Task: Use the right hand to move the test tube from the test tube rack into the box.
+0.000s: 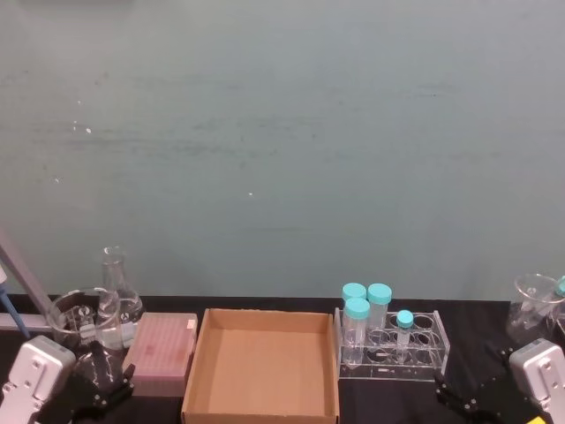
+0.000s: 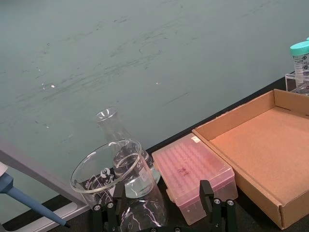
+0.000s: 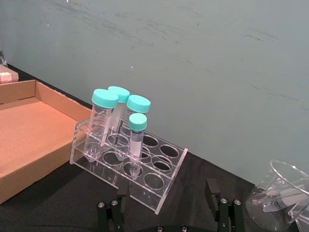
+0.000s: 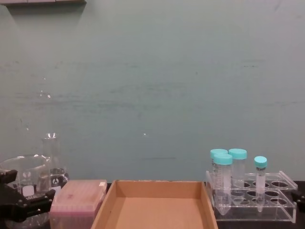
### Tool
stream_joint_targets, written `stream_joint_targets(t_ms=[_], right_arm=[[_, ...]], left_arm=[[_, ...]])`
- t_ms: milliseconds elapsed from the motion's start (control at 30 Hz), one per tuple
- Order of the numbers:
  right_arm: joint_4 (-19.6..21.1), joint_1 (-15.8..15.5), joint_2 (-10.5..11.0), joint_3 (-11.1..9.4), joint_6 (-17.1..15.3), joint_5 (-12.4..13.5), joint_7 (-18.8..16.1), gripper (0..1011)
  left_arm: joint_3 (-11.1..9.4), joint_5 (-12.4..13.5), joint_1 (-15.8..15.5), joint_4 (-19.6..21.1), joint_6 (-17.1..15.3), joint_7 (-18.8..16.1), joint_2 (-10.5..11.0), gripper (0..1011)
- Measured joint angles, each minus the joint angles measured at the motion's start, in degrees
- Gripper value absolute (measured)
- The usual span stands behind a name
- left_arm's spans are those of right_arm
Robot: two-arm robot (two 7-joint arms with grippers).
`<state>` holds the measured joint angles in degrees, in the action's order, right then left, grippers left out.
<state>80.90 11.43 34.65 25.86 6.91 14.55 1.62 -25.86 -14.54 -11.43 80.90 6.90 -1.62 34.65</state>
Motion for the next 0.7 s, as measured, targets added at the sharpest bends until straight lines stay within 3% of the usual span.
stream_joint_targets(t_ms=[700], right_arm=[[0.0,0.0,0.0,0.0,0.0,0.0,0.0,1000]], left_arm=[[0.0,0.0,0.0,0.0,0.0,0.0,0.0,1000]])
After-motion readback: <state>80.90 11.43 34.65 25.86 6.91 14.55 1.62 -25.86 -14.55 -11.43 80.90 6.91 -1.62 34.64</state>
